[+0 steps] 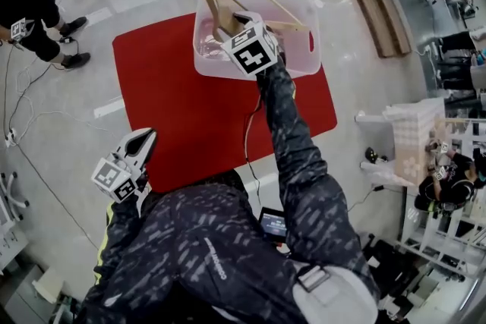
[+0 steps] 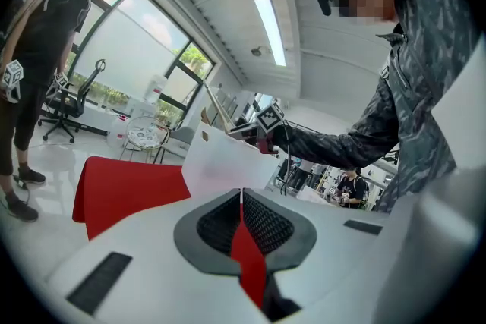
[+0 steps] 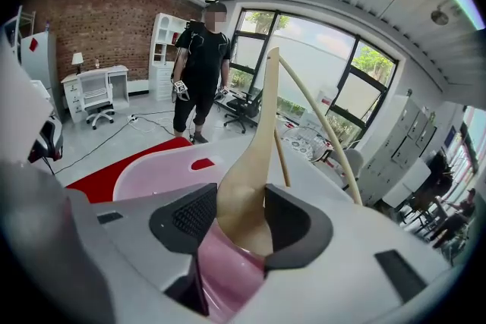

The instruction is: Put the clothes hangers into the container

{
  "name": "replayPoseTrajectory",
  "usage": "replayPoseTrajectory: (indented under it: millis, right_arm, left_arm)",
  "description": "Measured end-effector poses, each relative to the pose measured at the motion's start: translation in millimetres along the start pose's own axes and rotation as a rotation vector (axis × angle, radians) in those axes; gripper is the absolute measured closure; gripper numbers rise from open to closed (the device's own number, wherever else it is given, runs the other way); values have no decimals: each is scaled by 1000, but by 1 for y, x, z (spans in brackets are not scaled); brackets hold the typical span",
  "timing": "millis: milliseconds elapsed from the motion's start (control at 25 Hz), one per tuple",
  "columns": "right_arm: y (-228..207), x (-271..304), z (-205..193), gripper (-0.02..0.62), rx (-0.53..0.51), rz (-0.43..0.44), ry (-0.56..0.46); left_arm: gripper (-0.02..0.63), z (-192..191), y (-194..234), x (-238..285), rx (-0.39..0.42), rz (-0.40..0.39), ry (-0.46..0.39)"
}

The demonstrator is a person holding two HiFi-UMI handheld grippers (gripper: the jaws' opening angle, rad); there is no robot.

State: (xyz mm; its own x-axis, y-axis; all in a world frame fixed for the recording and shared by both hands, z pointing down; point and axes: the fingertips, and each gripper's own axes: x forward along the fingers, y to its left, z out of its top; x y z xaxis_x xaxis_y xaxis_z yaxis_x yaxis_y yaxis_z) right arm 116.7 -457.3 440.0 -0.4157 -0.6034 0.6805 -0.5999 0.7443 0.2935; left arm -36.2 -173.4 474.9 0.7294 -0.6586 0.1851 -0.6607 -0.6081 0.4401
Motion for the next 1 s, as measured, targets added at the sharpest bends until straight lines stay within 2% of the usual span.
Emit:
replayPoseTrajectory:
  millis: [320,720,1000]
  right_arm:
    - [6,6,-5,393,45,172,63]
    - [10,18,-22,393,33,190,176]
    - [22,20,-20,391,16,181,192]
  left_arm:
    - [594,0,-6,11,-14,37,8]
    - [594,-1,0,11,-13,42,2]
    - [594,4,14,-8,-7,50,-10]
